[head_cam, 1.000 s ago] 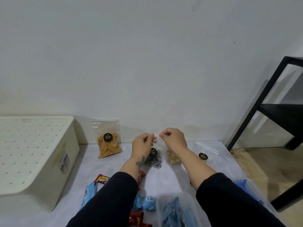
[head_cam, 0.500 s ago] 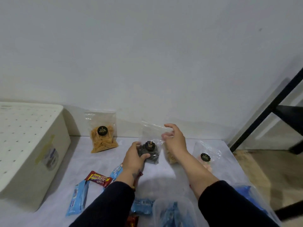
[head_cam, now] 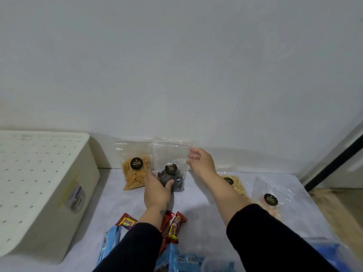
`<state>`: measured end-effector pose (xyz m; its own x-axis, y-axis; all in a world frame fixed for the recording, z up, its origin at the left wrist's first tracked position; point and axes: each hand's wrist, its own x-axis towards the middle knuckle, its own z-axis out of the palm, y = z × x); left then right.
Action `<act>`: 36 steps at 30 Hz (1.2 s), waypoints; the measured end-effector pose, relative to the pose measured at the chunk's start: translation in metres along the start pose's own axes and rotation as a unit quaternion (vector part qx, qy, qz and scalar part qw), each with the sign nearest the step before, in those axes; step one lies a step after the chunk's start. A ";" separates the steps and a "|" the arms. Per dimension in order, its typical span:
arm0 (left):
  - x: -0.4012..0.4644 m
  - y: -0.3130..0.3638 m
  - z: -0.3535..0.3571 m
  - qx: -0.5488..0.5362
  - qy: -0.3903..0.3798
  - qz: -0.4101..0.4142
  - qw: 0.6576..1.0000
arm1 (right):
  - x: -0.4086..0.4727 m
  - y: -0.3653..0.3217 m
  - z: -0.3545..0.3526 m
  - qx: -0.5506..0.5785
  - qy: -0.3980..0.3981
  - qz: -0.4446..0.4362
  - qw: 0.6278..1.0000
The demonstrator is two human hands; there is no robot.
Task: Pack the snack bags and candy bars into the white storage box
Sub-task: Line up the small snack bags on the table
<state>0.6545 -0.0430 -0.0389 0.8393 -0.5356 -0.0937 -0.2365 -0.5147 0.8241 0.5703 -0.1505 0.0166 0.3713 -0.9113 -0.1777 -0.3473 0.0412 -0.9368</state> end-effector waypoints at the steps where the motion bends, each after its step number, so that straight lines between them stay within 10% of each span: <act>1: -0.007 0.005 0.003 0.012 0.032 -0.001 0.999 | 0.000 0.002 -0.005 -0.009 0.004 0.002 1.000; 5: -0.033 0.025 0.026 0.089 0.097 0.086 0.988 | -0.004 0.022 -0.035 -0.048 0.058 -0.002 0.997; 15: -0.052 0.043 0.104 0.073 -0.271 0.058 0.958 | -0.013 0.082 -0.102 -0.206 0.055 0.140 0.967; 23: -0.054 0.052 0.105 -0.071 -0.224 -0.036 0.971 | -0.032 0.084 -0.096 0.016 0.104 0.167 0.980; 36: -0.074 0.063 0.064 -0.263 -0.203 0.039 0.942 | -0.093 0.072 -0.112 0.011 0.080 0.054 0.995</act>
<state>0.5464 -0.0786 -0.0159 0.5471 -0.8253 -0.1398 0.0752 -0.1179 0.9902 0.4147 -0.1084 -0.0005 0.1900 -0.9549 -0.2280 -0.3585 0.1487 -0.9216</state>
